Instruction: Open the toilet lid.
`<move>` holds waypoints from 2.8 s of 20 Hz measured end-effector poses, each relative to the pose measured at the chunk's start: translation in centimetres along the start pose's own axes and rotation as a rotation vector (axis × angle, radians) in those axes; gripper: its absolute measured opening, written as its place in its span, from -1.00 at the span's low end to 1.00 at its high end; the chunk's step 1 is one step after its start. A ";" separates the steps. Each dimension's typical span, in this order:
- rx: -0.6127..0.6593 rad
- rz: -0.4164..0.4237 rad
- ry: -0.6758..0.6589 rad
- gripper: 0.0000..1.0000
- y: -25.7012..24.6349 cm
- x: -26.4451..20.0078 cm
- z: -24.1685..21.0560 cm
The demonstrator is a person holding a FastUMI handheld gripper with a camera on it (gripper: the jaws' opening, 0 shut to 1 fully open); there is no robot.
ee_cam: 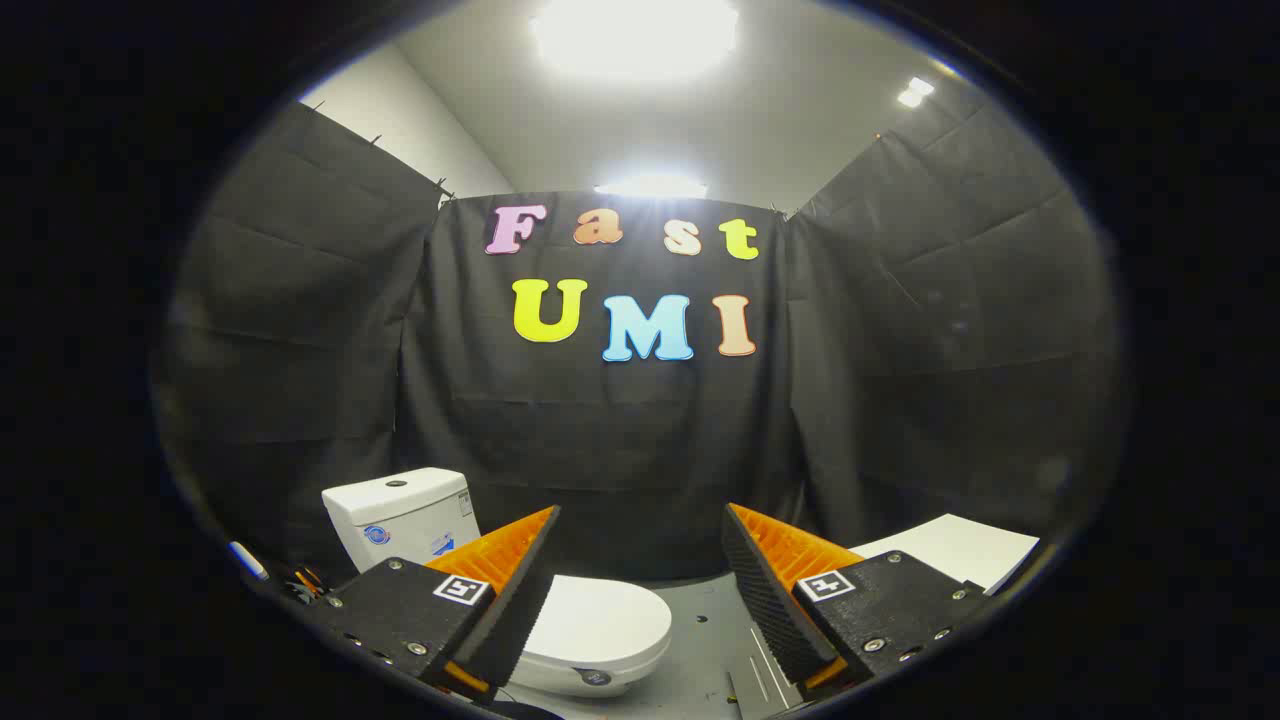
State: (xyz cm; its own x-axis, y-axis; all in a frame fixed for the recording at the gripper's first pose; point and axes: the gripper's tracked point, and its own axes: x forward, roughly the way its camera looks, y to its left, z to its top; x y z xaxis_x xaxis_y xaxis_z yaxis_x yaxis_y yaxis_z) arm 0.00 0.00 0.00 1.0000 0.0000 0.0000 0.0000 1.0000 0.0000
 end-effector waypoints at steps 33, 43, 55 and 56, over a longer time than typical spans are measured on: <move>0.051 -0.061 0.191 0.92 -3.4 3.5 -13.2; 0.181 -0.055 0.333 0.92 -2.7 5.2 -22.1; 0.494 0.015 0.497 0.92 2.8 6.0 -33.2; 0.514 0.017 0.519 0.92 3.2 5.9 -34.2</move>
State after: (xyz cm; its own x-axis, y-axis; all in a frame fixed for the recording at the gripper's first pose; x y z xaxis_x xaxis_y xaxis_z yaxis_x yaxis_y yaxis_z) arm 5.92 3.23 -34.23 0.8712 0.1433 -0.4696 0.1118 0.8735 0.4739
